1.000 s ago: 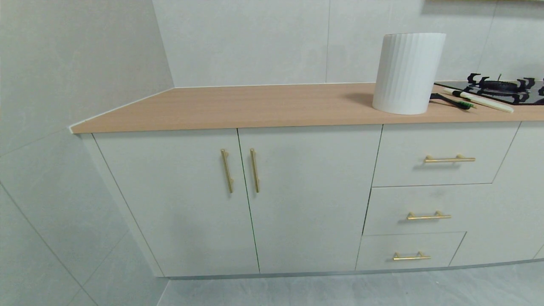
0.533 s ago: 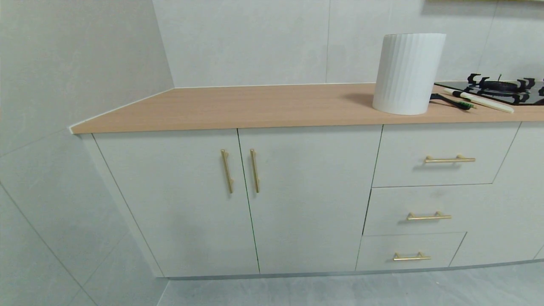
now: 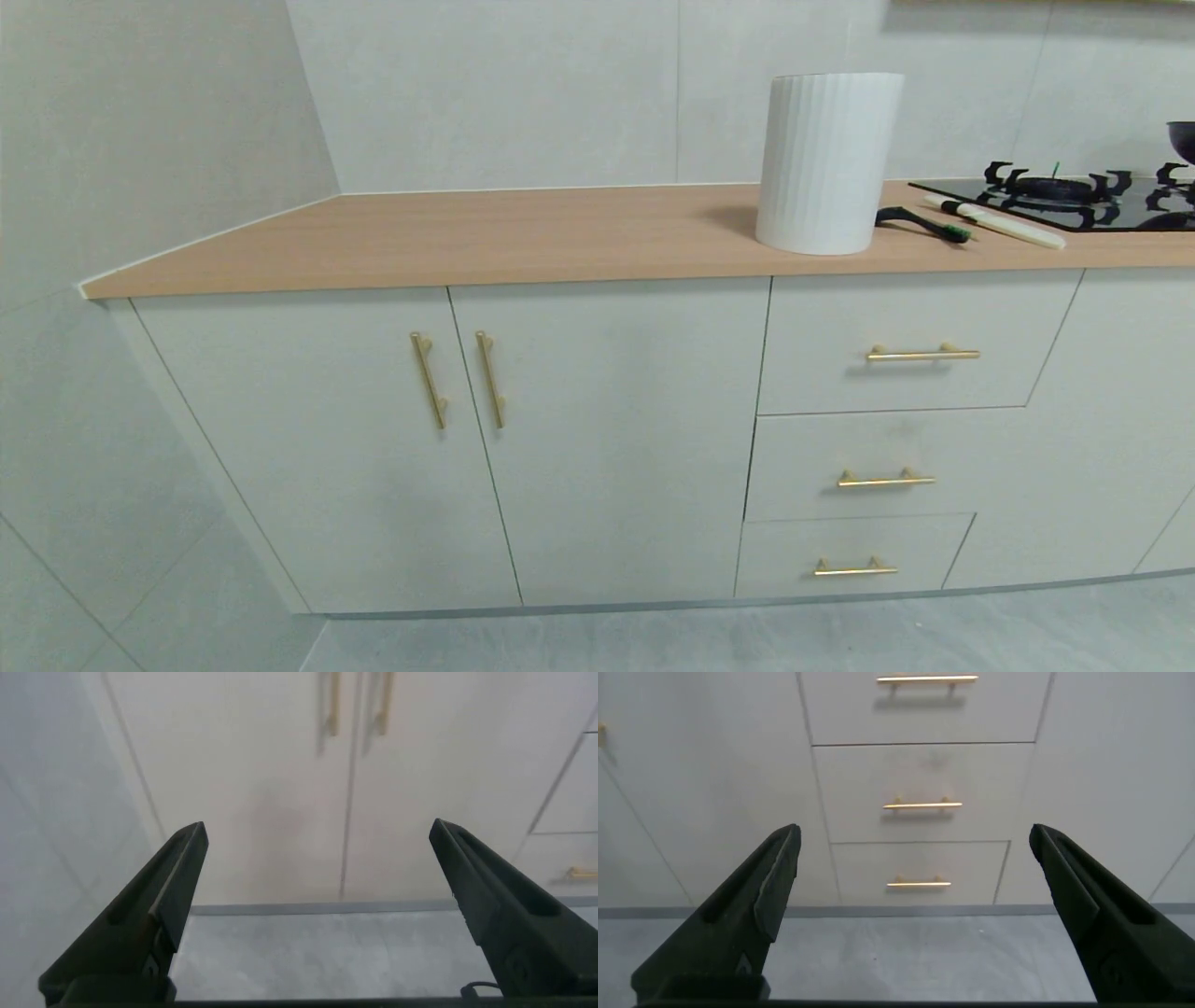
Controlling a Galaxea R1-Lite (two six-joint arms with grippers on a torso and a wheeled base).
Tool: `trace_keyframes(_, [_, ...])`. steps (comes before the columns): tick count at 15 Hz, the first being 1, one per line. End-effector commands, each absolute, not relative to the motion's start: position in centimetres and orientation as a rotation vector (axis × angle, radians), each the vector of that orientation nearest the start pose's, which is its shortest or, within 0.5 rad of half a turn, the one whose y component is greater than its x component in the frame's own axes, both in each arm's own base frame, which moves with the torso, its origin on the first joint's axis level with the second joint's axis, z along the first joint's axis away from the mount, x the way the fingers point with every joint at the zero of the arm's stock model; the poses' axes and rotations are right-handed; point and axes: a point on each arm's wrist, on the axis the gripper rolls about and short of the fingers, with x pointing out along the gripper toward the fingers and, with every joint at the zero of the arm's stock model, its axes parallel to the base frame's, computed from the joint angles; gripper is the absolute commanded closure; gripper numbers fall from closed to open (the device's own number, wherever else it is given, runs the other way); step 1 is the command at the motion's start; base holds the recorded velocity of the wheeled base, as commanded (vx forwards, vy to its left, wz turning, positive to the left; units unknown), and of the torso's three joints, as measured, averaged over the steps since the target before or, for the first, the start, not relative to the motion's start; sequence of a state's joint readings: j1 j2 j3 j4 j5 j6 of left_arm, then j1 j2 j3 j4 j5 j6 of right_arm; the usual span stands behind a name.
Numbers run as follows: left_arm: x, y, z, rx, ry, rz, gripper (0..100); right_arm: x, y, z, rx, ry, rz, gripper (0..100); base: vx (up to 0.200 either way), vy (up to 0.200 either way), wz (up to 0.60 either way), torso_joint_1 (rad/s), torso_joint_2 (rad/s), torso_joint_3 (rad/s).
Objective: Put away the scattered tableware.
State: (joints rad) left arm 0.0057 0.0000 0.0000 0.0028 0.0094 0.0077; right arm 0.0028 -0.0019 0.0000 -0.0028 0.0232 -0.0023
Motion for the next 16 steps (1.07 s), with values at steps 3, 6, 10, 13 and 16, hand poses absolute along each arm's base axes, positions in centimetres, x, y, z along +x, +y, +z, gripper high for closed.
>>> trace_keyframes(3, [-2.28,0.01,7.52,0.008,0.003,0.015,0,-2.28,0.04,7.58,-0.002,-0.003,0.026,0,0.000,-0.200,0.00,0.001,0.00,0.001])
trace_keyframes(6, [-2.28,0.01,7.52,0.008,0.003,0.017,0,-2.28,0.04,7.58,0.002,-0.003,0.026,0,0.000,-0.133,0.00,0.003,0.00,0.002])
trace_keyframes(10, [-2.28,0.01,7.52,0.006,0.003,0.017,0,-2.28,0.05,7.58,0.002,-0.003,0.025,0,0.000,0.000,0.00,0.000,0.00,0.000])
trace_keyframes(13, [-2.28,0.01,7.52,0.003,0.003,0.017,0,-2.28,0.04,7.58,0.002,-0.003,0.026,0,0.000,0.000,0.00,0.000,0.00,0.000])
trace_keyframes(16, [-2.28,0.01,7.52,0.003,0.003,0.017,0,-2.28,0.04,7.58,0.002,-0.003,0.026,0,0.133,0.000,0.00,0.002,0.00,-0.003])
